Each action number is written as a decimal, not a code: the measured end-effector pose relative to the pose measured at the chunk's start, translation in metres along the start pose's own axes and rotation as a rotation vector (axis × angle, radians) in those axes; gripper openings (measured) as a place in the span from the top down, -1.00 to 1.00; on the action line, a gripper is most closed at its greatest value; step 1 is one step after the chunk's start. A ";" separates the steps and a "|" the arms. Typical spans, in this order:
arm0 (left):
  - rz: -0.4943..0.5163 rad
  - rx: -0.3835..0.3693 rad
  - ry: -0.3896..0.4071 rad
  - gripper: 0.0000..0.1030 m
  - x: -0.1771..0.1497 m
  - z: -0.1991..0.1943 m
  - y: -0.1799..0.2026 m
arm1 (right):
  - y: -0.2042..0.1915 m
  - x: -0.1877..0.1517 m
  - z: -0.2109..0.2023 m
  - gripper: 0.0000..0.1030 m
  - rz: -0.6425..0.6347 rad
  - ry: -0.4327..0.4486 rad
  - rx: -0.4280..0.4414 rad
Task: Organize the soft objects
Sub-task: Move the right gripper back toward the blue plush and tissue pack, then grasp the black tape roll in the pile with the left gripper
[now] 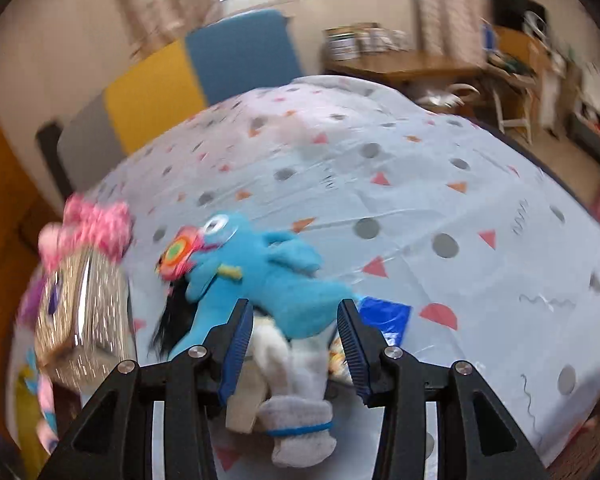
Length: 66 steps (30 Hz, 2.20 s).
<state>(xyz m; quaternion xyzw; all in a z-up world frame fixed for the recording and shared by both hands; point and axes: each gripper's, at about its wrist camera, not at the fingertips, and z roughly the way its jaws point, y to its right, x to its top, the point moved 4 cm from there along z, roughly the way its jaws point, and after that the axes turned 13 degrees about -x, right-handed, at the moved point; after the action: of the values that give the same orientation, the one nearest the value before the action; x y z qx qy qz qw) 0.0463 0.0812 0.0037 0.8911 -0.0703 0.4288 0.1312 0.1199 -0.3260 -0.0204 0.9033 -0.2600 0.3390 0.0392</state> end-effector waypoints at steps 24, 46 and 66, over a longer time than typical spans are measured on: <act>0.100 -0.115 -0.172 -1.00 -0.005 0.058 0.077 | 0.039 0.003 0.005 0.13 0.214 -0.063 0.056; 0.203 -0.363 -0.322 -0.54 -0.004 0.141 0.177 | 0.065 0.002 0.014 0.12 0.352 -0.120 0.093; 0.126 -0.470 -0.331 -0.01 -0.010 0.188 0.179 | 0.055 0.000 0.021 0.12 0.321 -0.162 0.137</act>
<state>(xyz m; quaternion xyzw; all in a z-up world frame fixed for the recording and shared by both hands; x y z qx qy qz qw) 0.1376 -0.1455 -0.0860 0.8880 -0.2433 0.2569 0.2937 0.1043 -0.3788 -0.0422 0.8751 -0.3793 0.2840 -0.0979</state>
